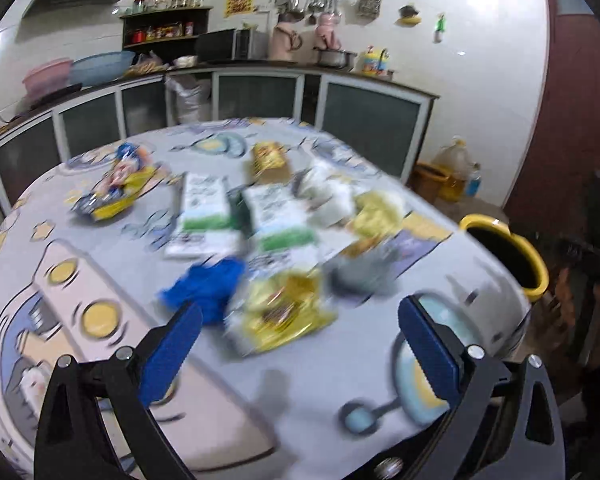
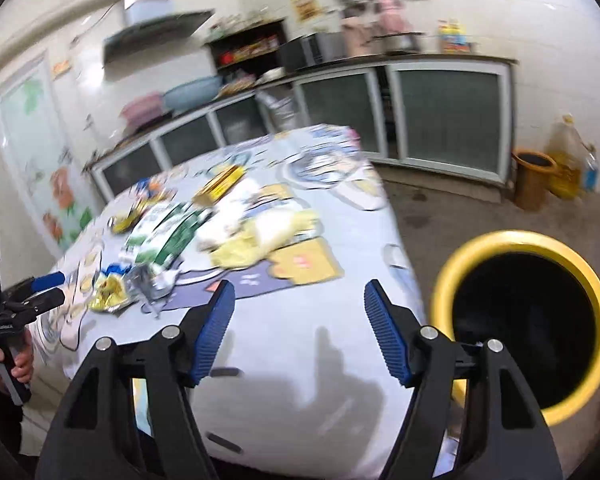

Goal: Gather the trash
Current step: 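Move both open grippers back over the table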

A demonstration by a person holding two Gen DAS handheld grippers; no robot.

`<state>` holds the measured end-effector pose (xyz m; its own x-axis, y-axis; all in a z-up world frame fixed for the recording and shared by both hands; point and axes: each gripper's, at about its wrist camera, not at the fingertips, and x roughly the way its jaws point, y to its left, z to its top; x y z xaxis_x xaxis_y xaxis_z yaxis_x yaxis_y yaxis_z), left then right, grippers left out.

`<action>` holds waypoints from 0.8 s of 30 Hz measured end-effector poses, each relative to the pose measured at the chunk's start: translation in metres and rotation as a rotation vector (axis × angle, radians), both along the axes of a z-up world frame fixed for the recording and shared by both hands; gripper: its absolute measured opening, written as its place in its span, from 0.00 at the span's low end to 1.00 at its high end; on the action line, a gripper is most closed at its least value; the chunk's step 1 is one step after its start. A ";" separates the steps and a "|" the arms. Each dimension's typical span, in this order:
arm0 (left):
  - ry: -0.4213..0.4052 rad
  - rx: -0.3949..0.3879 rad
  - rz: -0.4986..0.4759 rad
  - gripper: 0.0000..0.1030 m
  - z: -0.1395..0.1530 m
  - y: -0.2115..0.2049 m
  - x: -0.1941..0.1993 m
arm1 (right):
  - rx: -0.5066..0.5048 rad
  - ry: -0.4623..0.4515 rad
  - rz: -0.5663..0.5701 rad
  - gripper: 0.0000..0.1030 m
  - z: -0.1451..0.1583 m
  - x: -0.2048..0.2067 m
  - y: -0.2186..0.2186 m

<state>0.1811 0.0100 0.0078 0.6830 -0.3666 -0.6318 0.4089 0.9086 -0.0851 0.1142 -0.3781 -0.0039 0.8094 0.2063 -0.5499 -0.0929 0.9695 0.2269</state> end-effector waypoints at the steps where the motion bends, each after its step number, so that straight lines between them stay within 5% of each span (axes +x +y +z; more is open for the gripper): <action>1: 0.001 0.004 0.011 0.92 -0.002 0.005 -0.001 | -0.012 0.007 0.015 0.63 0.000 0.007 0.010; 14: 0.058 -0.077 0.041 0.92 -0.028 0.018 0.007 | -0.071 0.091 0.040 0.62 -0.015 0.089 0.055; 24: 0.080 -0.056 0.019 0.92 -0.032 -0.002 0.032 | -0.104 0.126 0.052 0.62 -0.027 0.125 0.064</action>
